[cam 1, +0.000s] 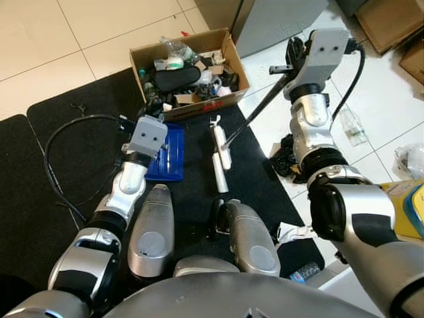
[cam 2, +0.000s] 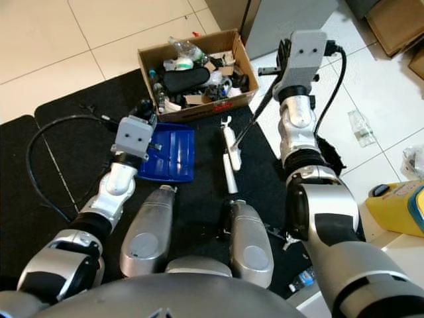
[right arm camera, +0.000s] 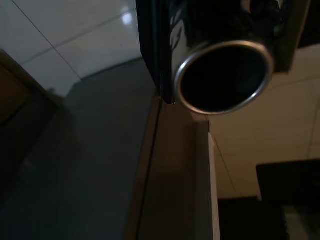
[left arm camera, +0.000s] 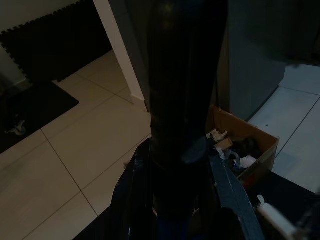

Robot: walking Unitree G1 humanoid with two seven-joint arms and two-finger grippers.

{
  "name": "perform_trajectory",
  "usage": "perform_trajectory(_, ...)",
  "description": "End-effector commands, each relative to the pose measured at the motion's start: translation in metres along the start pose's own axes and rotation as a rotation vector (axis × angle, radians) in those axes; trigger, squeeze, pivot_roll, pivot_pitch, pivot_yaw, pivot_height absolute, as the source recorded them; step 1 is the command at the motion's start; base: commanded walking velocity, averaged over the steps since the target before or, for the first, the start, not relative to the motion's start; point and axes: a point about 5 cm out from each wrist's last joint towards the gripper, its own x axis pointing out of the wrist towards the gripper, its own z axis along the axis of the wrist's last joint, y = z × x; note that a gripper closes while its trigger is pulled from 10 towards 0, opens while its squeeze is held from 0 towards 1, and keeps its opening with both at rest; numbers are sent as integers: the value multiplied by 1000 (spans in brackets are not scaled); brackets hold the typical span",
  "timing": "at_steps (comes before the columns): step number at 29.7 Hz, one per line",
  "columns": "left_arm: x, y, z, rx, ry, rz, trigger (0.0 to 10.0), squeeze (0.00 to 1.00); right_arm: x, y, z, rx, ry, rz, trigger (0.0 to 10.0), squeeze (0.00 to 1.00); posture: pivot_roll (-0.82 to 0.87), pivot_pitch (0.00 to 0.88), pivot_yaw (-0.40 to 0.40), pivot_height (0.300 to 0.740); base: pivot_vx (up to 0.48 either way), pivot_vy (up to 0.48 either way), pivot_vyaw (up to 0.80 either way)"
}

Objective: Sweep floor

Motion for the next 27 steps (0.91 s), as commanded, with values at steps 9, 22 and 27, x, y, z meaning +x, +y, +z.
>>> perform_trajectory(9, -21, -10, -25, 15, 154, -57, 10000, 0, 4, -1, 11, -118, -69, -26, 10000, 0, 341, 183, -131, 740, 0, 0, 0)
perform_trajectory(22, -24, -10, -26, 16, 158, -60, 10000, 0, 5, -20, 21, -432, -122, -73, 10000, 0, 339, 174, -129, 740, 0, 0, 0)
perform_trajectory(27, -24, -10, -26, 16, 159, -60, 10000, 0, 4, -22, 12, -485, -54, -64, 10000, 0, 335, 172, -129, 740, 0, 0, 0)
